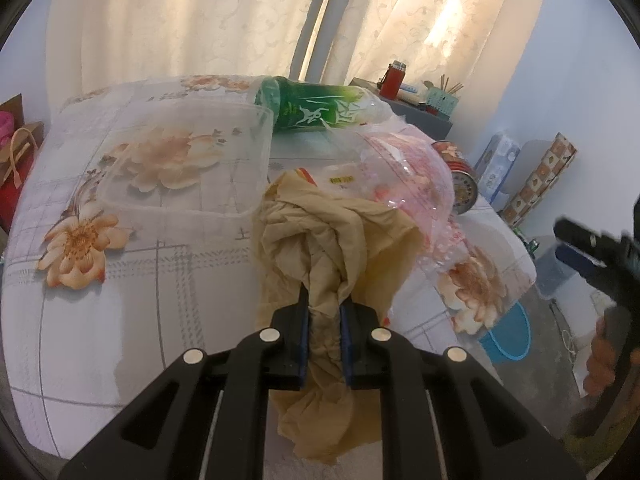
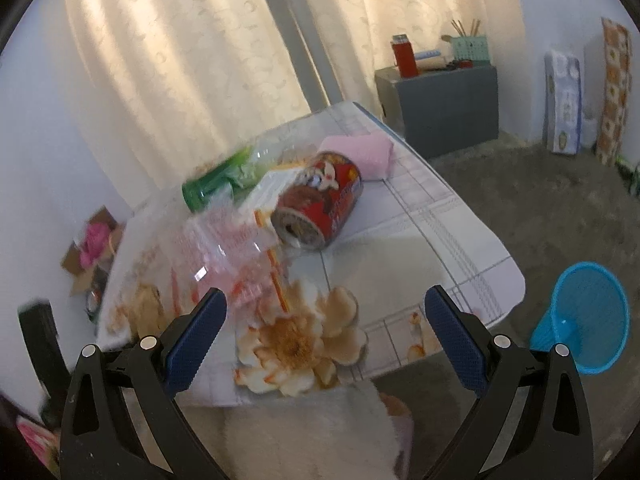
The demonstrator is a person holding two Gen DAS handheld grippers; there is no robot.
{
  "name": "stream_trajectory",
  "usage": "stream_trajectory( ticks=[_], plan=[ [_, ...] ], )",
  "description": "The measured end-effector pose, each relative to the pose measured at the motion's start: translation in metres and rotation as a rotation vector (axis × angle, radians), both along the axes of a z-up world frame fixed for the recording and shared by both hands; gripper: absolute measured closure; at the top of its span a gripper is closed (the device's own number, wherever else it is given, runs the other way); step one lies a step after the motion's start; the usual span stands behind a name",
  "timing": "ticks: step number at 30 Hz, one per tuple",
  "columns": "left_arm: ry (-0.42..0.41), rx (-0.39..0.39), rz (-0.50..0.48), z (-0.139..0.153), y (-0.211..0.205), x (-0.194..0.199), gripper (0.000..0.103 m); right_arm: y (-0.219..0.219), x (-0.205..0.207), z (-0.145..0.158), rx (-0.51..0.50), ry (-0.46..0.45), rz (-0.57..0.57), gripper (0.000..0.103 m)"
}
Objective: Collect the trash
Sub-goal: 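Lift the paper towel with the left tool while the right tool grasps the clear container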
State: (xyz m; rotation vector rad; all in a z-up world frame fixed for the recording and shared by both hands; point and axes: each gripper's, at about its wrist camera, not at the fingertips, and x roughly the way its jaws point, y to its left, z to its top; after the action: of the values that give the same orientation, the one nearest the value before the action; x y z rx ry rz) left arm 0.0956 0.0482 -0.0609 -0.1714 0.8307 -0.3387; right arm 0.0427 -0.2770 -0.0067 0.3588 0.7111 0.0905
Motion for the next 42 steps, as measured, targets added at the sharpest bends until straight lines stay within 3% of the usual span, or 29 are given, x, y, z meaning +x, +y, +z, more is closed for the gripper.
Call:
stream_trajectory(
  ticks=[11,20,27,30,36,42],
  plan=[
    [-0.069,-0.066,-0.003,0.009,0.025,-0.031,0.091,0.040,0.015,0.022,0.017,-0.037,0.127,0.008],
    [-0.045,-0.087,0.073,-0.001,0.054,-0.040,0.091,0.113,0.042,0.043,0.082,-0.041,0.355,0.011],
    [0.023,-0.118,0.145,-0.017,0.070,-0.037,0.091,0.165,0.080,0.033,0.245,0.140,0.499,0.029],
    [0.025,-0.135,0.161,-0.018,0.074,-0.037,0.091,0.192,0.088,0.020,0.262,0.208,0.530,0.034],
    [0.027,-0.162,0.168,-0.020,0.081,-0.038,0.091,0.225,0.103,-0.014,0.255,0.331,0.460,0.053],
    [0.027,-0.187,0.170,-0.023,0.087,-0.042,0.091,0.234,0.115,-0.033,0.266,0.385,0.391,0.066]
  ],
)
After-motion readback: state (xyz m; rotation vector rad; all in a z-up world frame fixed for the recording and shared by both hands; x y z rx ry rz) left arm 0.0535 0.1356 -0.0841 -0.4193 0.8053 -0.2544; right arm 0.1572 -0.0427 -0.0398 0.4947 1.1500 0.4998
